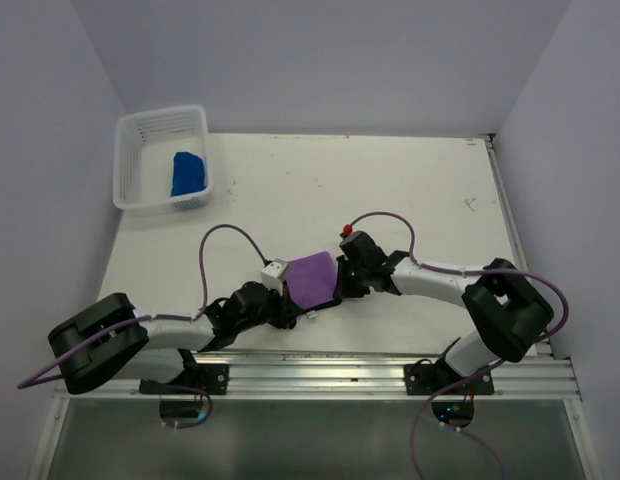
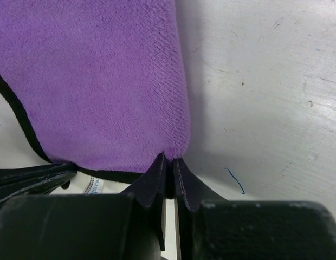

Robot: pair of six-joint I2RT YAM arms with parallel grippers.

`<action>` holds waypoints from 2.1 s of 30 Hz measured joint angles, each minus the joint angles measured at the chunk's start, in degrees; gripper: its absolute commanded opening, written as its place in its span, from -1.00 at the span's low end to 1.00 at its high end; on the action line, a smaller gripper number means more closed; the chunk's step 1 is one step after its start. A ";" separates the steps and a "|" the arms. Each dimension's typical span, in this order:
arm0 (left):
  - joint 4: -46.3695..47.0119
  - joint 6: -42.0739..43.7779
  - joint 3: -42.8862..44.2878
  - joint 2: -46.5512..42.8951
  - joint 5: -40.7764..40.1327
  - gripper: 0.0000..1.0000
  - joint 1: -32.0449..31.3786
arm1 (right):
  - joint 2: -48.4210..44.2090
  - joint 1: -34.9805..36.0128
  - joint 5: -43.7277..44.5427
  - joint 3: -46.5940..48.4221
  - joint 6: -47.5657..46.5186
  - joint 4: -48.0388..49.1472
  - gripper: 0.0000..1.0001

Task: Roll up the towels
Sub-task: Roll the towel

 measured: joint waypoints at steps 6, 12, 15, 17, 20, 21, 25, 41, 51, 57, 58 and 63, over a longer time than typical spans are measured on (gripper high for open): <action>-3.96 -0.02 0.15 -4.85 -0.87 -1.00 0.00 | -2.38 0.11 2.91 0.70 -2.89 -4.39 -1.00; -5.25 -0.48 2.05 -6.95 -2.05 -1.00 0.00 | -6.08 0.42 8.15 1.20 -6.40 -9.20 -1.00; -4.07 -0.92 4.13 -3.76 -1.97 -1.00 0.00 | -7.06 1.03 10.97 1.44 -8.07 -11.23 -1.00; -2.56 -1.66 5.14 -1.29 -1.73 -1.00 0.00 | -7.39 1.75 12.96 1.46 -9.07 -12.24 -1.00; 0.83 -3.39 6.51 2.43 -0.96 -1.00 0.00 | -8.26 3.17 16.24 1.49 -10.27 -13.68 -1.00; 1.79 -3.85 7.30 3.82 -0.76 -1.00 0.00 | -8.87 3.76 17.25 1.49 -10.71 -14.10 -1.00; 5.49 -5.95 12.33 10.38 1.05 -1.00 0.00 | -11.98 5.88 21.03 1.49 -12.35 -14.47 -1.00; 15.74 -10.51 21.90 26.86 7.65 -1.00 2.56 | -12.94 13.25 31.67 1.29 -16.41 -14.03 -1.00; 22.18 -13.11 19.50 31.39 9.77 -1.00 5.42 | -12.13 19.43 37.81 -1.84 -17.14 -10.60 -1.00; 23.89 -13.68 17.99 32.00 10.62 -1.00 7.91 | -11.04 22.25 40.30 -2.16 -17.92 -8.02 -1.00; 24.17 -13.68 18.01 32.02 10.69 -1.00 7.93 | -10.95 22.34 40.48 -2.16 -18.12 -7.61 -1.00; 25.94 -13.99 17.99 33.14 11.13 -1.00 7.93 | -9.03 22.58 40.48 -2.12 -19.06 -5.84 -1.00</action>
